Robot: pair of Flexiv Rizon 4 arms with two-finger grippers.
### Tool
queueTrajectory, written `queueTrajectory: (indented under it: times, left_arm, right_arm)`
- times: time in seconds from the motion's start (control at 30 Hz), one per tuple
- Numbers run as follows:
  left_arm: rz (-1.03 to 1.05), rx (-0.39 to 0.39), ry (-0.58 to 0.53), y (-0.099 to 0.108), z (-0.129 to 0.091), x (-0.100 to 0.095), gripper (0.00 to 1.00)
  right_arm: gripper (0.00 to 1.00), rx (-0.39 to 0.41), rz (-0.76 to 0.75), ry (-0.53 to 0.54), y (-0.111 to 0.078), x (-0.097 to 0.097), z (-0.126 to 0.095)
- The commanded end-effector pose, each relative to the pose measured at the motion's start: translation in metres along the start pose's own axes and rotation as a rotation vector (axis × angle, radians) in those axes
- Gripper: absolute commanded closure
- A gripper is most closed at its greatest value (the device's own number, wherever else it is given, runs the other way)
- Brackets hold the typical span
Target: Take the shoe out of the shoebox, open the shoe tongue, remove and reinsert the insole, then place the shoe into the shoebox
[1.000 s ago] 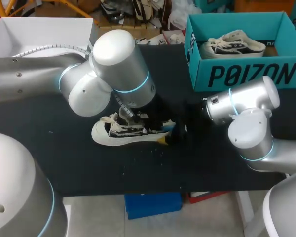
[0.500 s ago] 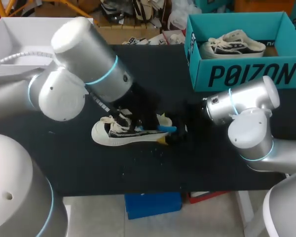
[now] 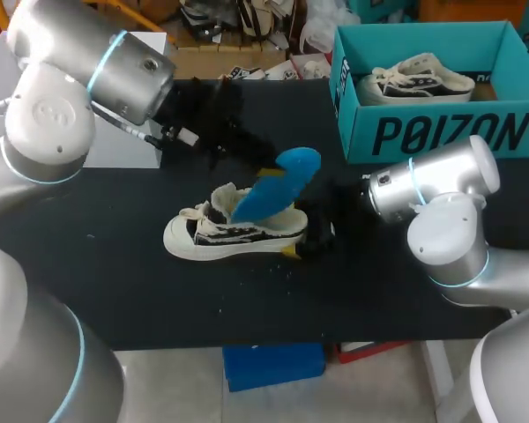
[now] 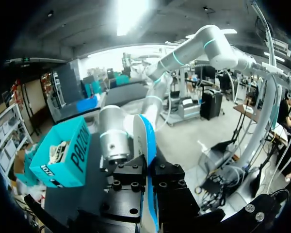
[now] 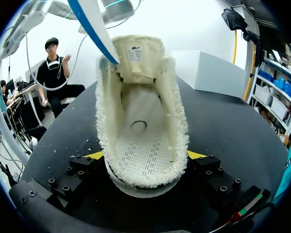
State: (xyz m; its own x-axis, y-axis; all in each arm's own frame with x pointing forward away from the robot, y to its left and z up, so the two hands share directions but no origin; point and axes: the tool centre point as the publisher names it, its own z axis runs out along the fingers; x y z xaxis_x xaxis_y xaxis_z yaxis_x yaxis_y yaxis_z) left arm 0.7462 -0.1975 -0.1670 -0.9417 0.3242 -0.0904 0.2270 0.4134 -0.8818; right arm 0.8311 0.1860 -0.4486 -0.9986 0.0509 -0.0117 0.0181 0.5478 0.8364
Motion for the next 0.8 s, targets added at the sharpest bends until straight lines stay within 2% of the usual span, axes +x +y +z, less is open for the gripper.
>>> queueTrajectory:
  times: [0.03, 0.47, 0.5, 0.63, 0.8]
  left_arm:
    - [-0.013, 0.317, 0.051, 0.004, -0.030, -0.002, 1.00]
    - [-0.013, 0.317, 0.051, 0.004, -0.030, -0.002, 1.00]
    - [-0.072, 0.381, 0.045, 0.001, -0.034, 0.002, 1.00]
    - [-0.133, 0.419, 0.049, -0.020, -0.055, 0.006, 1.00]
    - [-0.211, 0.425, 0.072, -0.043, -0.074, 0.008, 1.00]
  right_arm:
    - [1.00, 0.003, 0.001, 0.000, -0.001, -0.002, 0.002]
    - [1.00, 0.003, 0.001, 0.000, -0.001, -0.002, 0.002]
    - [1.00, 0.003, 0.001, 0.000, -0.001, -0.002, 0.002]
    - [1.00, 0.003, 0.001, 0.000, -0.001, -0.002, 0.002]
    - [1.00, 0.003, 0.001, 0.000, -0.001, -0.002, 0.002]
